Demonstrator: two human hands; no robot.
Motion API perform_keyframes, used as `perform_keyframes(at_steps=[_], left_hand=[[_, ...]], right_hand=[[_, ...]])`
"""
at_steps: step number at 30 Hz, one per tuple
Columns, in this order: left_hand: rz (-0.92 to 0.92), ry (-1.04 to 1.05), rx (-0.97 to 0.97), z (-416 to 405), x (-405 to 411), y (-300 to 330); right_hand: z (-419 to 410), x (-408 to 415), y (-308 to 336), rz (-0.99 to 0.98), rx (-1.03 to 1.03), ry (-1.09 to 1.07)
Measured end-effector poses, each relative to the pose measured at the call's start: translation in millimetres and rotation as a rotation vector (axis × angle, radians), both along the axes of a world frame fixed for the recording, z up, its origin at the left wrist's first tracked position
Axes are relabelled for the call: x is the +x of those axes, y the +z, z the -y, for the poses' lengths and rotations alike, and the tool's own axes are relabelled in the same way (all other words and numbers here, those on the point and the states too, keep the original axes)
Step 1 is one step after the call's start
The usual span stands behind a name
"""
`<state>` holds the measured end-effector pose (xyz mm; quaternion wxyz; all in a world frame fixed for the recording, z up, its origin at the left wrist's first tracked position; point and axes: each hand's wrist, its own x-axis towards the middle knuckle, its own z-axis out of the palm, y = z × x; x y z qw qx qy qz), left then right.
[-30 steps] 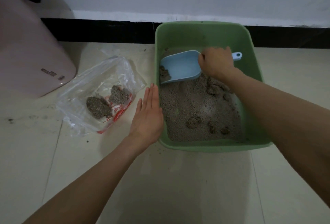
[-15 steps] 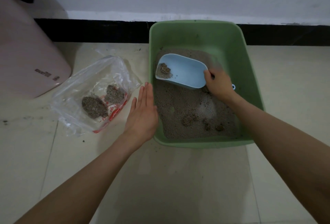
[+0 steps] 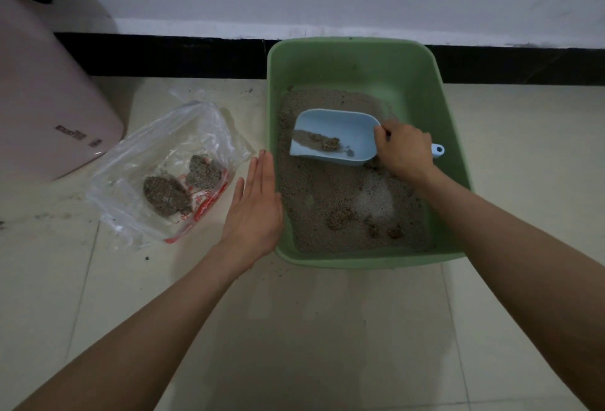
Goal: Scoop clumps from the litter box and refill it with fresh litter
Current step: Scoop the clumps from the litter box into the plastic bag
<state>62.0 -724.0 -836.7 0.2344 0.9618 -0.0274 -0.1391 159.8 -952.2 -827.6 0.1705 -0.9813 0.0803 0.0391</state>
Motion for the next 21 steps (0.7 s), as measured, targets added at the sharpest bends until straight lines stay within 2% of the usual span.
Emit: perform_keyframes(at_steps=[3,17,21], left_hand=[[-0.002,0.0,-0.004,-0.1,0.2,-0.1],[0.005,0.002,0.007,0.5,-0.4,-0.2],[0.01,-0.002,0.008,0.8,-0.4,0.1]], right_hand=[[2.6,-0.9,-0.8,-0.019,0.049,-0.032],[4.5,-13.6,4.3,-0.06,-0.063,0.08],[3.3,-16.0,3.9,-0.07,-0.035,0.078]])
